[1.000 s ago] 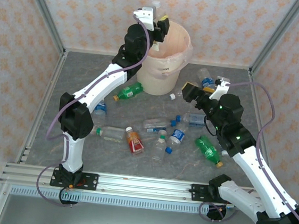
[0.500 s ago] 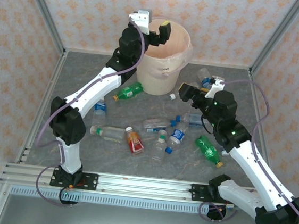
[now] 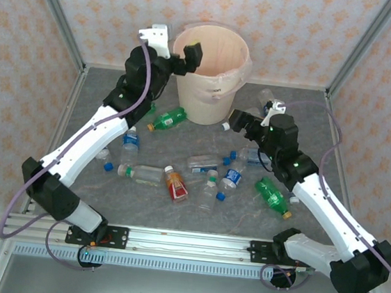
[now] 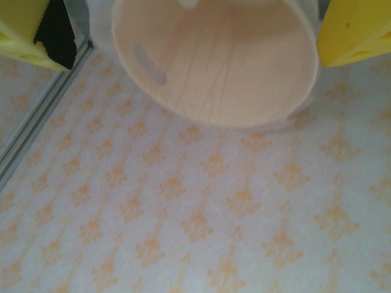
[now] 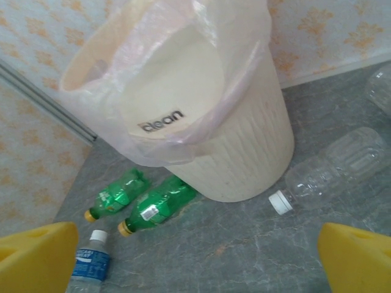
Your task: Put the plastic bottles in the bin
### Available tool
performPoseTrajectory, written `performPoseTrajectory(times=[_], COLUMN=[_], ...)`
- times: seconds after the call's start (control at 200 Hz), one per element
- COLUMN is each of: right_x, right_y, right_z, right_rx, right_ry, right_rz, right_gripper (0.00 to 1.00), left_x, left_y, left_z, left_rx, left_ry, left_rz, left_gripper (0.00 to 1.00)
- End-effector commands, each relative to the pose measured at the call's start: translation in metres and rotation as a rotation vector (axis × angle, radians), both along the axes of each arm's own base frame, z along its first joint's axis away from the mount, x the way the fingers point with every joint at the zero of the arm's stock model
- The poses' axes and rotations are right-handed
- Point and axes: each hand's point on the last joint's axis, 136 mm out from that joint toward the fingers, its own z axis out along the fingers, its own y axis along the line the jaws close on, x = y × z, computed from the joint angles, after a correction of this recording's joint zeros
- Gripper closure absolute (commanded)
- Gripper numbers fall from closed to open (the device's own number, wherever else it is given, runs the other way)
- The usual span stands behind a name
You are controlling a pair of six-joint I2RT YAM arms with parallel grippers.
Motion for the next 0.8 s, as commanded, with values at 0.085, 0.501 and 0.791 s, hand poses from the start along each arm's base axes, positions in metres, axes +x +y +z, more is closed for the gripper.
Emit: performPoseTrajectory(times=[0.085, 0.501, 0.791], right_x=[0.009, 0.019, 0.009], right_y=[-0.022, -0.066, -0.082], right_z=[-0.018, -0.082, -0.126], right_rx=[-0.011, -0.045, 0.071], right_ry=[0.062, 0.342, 0.530], right_rz=[-0.170, -0.389, -0.511], right_gripper=[0.00, 0.00, 0.05], left_x=[-0.034, -0.087, -0.105], left_y=[0.029, 0.049, 0.056], left_z=[-0.077, -0.187, -0.209], left_rx=[-0.012, -0.074, -0.132], left_ry=[0.243, 0.567, 0.597], left_rz=[0.070, 0.108, 0.117], left_gripper=[0.01, 0.01, 0.01])
